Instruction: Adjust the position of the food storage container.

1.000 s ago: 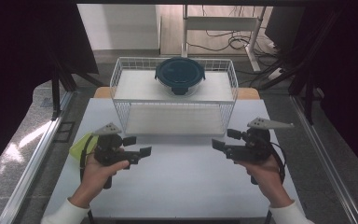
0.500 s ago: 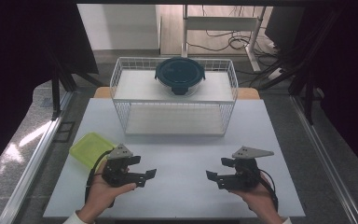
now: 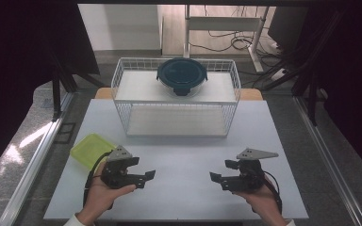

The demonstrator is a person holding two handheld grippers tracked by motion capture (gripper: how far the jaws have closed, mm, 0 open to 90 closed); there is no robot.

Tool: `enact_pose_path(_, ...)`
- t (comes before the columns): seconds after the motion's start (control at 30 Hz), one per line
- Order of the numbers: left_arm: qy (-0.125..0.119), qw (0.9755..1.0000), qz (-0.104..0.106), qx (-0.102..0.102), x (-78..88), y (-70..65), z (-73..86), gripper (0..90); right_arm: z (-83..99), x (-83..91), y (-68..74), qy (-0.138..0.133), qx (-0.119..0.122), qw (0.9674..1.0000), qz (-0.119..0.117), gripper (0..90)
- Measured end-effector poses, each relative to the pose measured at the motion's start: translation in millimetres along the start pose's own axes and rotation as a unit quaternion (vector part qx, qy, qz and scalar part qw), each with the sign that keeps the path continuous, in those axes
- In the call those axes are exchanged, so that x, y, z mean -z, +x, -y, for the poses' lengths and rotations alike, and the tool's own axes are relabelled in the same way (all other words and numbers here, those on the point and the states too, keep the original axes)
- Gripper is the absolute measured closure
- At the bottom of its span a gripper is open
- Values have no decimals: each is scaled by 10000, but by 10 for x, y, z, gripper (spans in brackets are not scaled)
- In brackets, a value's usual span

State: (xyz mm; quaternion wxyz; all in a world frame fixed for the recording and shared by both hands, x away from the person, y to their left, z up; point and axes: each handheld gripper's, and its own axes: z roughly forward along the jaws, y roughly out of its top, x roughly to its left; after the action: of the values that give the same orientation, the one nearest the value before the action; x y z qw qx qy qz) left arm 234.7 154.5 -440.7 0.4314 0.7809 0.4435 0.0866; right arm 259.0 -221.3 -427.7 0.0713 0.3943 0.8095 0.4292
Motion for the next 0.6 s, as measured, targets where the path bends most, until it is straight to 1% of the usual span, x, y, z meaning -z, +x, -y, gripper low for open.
enact_pose_path(0.17, -86, 9999, -70, 73, 133, 81, -66, 227, 23, -40, -35, 101, -69, 9999, -1, 220)
enact_pose_path(0.27, -139, 9997, -203, 93, 282, 178, -136, 245, 36, -54, -43, 145, -56, 9999, 5, 220)
enact_pose_path(0.3, -146, 9995, -274, 87, 340, 228, -166, 251, 39, -55, -46, 154, -53, 9999, 12, 220)
enact_pose_path(0.33, -200, 9987, -451, 160, 451, 350, -222, 264, 39, -56, -54, 160, -54, 9999, 24, 220)
enact_pose_path(0.37, -200, 9987, -451, 160, 451, 350, -222, 273, 39, -56, -58, 162, -55, 9998, 33, 220)
enact_pose_path(0.47, -221, 9971, -675, 278, 583, 563, -288, 285, 39, -60, -61, 169, -31, 9998, 74, 220)
enact_pose_path(0.53, -208, 9959, -796, 386, 632, 724, -312, 291, 40, -62, -60, 177, -23, 9998, 85, 220)
enact_pose_path(0.6, -164, 9946, -916, 464, 641, 841, -318, 307, 40, -68, -58, 196, -21, 9998, 97, 220)
